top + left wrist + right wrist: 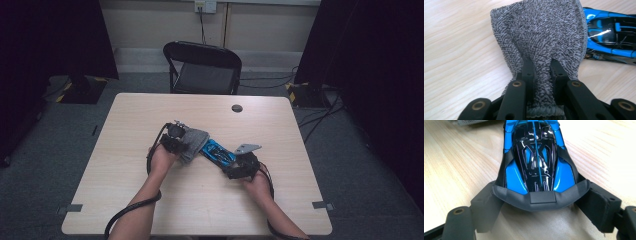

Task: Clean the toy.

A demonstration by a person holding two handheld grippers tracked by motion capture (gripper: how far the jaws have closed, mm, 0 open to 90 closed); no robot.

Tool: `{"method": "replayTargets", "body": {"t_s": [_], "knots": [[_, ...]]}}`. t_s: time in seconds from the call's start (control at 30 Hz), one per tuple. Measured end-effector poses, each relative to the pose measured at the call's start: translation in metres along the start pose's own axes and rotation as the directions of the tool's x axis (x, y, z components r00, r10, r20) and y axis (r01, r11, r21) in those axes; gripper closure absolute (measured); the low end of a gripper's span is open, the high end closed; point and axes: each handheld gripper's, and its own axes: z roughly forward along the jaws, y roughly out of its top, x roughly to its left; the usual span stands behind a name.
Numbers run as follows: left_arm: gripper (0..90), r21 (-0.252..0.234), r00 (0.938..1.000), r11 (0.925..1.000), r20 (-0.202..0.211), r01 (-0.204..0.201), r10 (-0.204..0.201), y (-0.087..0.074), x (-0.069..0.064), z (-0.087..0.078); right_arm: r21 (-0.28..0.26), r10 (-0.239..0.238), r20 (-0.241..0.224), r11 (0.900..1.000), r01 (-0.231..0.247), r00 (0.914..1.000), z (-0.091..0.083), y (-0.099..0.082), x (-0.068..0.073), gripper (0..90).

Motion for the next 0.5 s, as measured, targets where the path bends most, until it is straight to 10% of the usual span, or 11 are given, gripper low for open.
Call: {"method": "replayTargets", "body": {"t_s": [0.5], "knots": [[77.3, -0.109, 0.9936, 0.9918, 0.084, -0.067, 0.076, -0.003, -0.030, -0.037, 0.000, 0.000, 0.000, 1.0000, 0.000, 1.0000, 0.000, 0.000, 0.000, 21.7]]}}
